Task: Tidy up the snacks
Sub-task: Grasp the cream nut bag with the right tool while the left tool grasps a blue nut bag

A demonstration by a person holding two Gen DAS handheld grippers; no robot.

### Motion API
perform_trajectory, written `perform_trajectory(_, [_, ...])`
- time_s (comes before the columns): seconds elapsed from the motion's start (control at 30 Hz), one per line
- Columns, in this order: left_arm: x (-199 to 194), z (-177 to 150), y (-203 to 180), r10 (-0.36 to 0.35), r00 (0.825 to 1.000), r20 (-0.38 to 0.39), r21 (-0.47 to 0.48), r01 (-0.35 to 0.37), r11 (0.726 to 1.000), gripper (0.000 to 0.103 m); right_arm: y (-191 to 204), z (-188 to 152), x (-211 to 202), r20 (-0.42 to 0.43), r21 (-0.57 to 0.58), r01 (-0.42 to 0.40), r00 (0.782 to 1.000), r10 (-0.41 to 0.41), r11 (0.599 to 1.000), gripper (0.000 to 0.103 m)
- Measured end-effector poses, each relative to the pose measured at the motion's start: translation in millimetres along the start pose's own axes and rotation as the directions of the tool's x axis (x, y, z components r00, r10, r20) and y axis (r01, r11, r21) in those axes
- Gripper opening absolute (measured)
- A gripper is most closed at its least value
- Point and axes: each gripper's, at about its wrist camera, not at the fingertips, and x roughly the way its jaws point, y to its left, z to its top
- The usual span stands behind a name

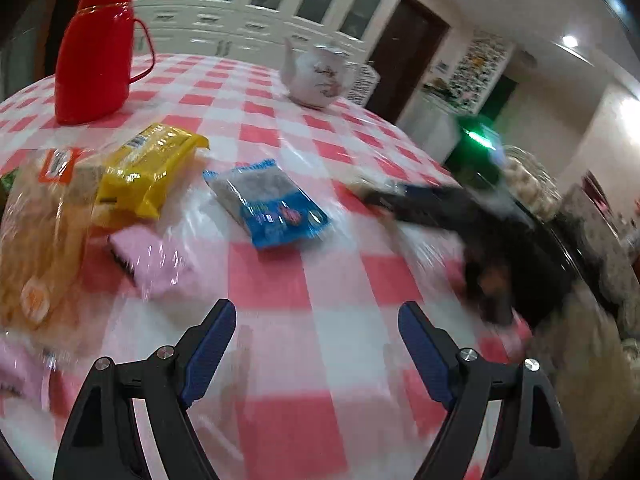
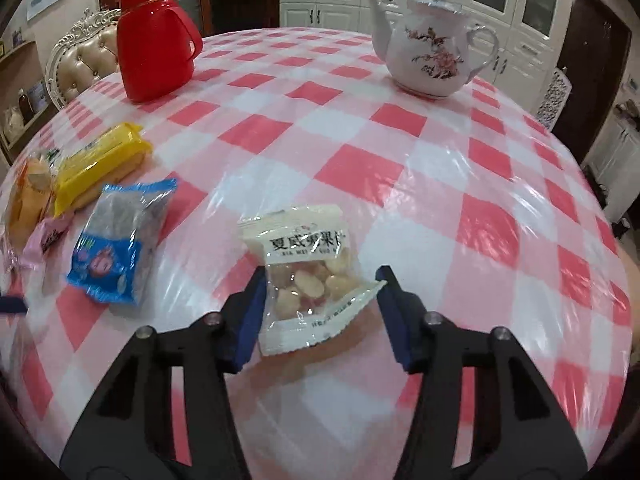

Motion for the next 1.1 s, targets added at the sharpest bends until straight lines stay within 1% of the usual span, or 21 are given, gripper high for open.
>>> perform_trajectory(0.03, [7.8, 6.5, -1.8, 0.018, 1.0, 0.001, -0.008, -0.018, 1.0, 0.084, 1.4, -6.0, -7.5, 0.009, 0.007, 0.02, 1.0, -0.021, 1.0, 0.045])
perform_trajectory(0.07, [16.6, 12.3, -5.2, 0.044, 0.999, -0.007, 0.0, -0.044, 0.999, 0.084, 2.1, -14.0, -17.3, 0.018, 0.023, 0.033, 0.999, -0.033, 0.999, 0.042])
perform_trajectory(0.1, [23.5, 16.6, -7.8, 0.07, 0.997, -0.011, 0.011, -0.07, 0.997, 0.084, 1.0, -21.1, -25.0, 0.016, 0.043, 0.035, 0.999, -0.036, 0.998, 0.042])
perform_trajectory(0.13, [32.7, 22.1, -11.5, 0.112, 0.994, -0.009, 0.022, -0.112, 0.993, 0.084, 2.7, -31.0, -34.6, 0.01, 0.072, 0.038, 0.999, -0.039, 0.997, 0.042])
perform_trajectory(0.17, [41.8, 26.9, -14.3, 0.156, 0.988, -0.008, 0.033, -0.156, 0.987, 0.084, 4.7, -39.9, -42.5, 0.009, 0.087, 0.045, 0.999, -0.046, 0.995, 0.042])
perform_trajectory(0.2, [52.5, 32.3, -16.3, 0.208, 0.978, -0.016, 0.041, -0.207, 0.977, 0.084, 8.2, -49.2, -50.7, 0.007, 0.096, 0.055, 0.998, -0.056, 0.994, 0.042])
perform_trajectory(0.23, [63.5, 38.7, -15.4, 0.244, 0.969, -0.026, 0.031, -0.243, 0.969, 0.084, 10.7, -56.0, -56.4, 0.006, 0.106, 0.06, 0.998, -0.061, 0.993, 0.042])
perform_trajectory(0.27, [69.4, 43.0, -13.1, 0.256, 0.966, -0.027, 0.01, -0.255, 0.967, 0.084, 12.9, -64.8, -64.2, 0.006, 0.128, 0.06, 0.998, -0.062, 0.99, 0.042])
perform_trajectory(0.3, [76.8, 49.9, -8.8, 0.282, 0.959, -0.033, -0.029, -0.283, 0.959, 0.084, 14.8, -71.1, -70.3, 0.008, 0.147, 0.052, 0.999, -0.054, 0.988, 0.042])
perform_trajectory(0.37, [86.0, 60.8, -3.5, 0.317, 0.948, -0.043, -0.072, -0.319, 0.945, 0.085, 21.1, -84.2, -84.6, 0.031, 0.181, 0.018, 0.999, -0.024, 0.983, 0.042])
perform_trajectory(0.47, [100.6, 74.7, -3.5, 0.355, 0.933, -0.057, -0.086, -0.359, 0.929, 0.085, 35.1, -96.6, -99.0, 0.07, 0.188, 0.005, 0.997, -0.018, 0.982, 0.042])
perform_trajectory(0.53, [107.1, 77.5, -7.6, 0.392, 0.918, -0.067, -0.054, -0.396, 0.917, 0.085, 40.5, -101.0, -106.5, 0.1, 0.208, -0.003, 0.995, -0.018, 0.978, 0.042])
perform_trajectory(0.57, [108.5, 75.9, -10.0, 0.411, 0.909, -0.065, -0.026, -0.414, 0.91, 0.079, 41.3, -102.6, -108.9, 0.111, 0.221, -0.008, 0.994, -0.017, 0.975, 0.042])
perform_trajectory(0.6, [106.6, 71.5, -13.2, 0.442, 0.896, -0.046, 0.006, -0.442, 0.897, 0.062, 41.2, -104.8, -111.9, 0.12, 0.243, -0.014, 0.993, -0.016, 0.97, 0.042])
perform_trajectory(0.63, [102.0, 66.9, -15.3, 0.424, 0.905, -0.03, 0.033, -0.423, 0.906, 0.06, 40.9, -106.5, -114.3, 0.124, 0.261, -0.015, 0.992, -0.018, 0.965, 0.042])
perform_trajectory(0.67, [95.9, 61.7, -15.5, 0.384, 0.923, -0.033, 0.046, -0.382, 0.923, 0.057, 41.3, -109.9, -118.6, 0.131, 0.282, -0.016, 0.991, -0.022, 0.959, 0.042])
perform_trajectory(0.7, [87.4, 54.5, -15.5, 0.349, 0.936, -0.042, 0.065, -0.346, 0.936, 0.057, 42.2, -113.0, -122.8, 0.137, 0.297, -0.018, 0.99, -0.024, 0.955, 0.042])
perform_trajectory(0.77, [72.5, 41.3, -18.2, 0.315, 0.948, -0.042, 0.101, -0.309, 0.946, 0.056, 45.5, -119.8, -132.0, 0.145, 0.317, -0.017, 0.989, -0.031, 0.948, 0.042])
perform_trajectory(0.9, [34.6, 8.9, -26.2, 0.259, 0.965, -0.041, 0.159, -0.249, 0.955, 0.056, 60.0, -133.3, -144.5, 0.139, 0.343, 0.0, 0.989, -0.051, 0.939, 0.042])
perform_trajectory(1.0, [5.3, -9.8, -32.6, 0.236, 0.972, -0.022, 0.182, -0.228, 0.957, 0.056, 75.1, -142.3, -150.7, 0.128, 0.348, 0.016, 0.99, -0.065, 0.937, 0.042])
perform_trajectory(1.1, [-14.9, -21.6, -38.0, 0.213, 0.977, -0.018, 0.192, -0.206, 0.96, 0.056, 90.8, -150.9, -158.6, 0.133, 0.362, 0.002, 0.99, -0.054, 0.932, 0.042])
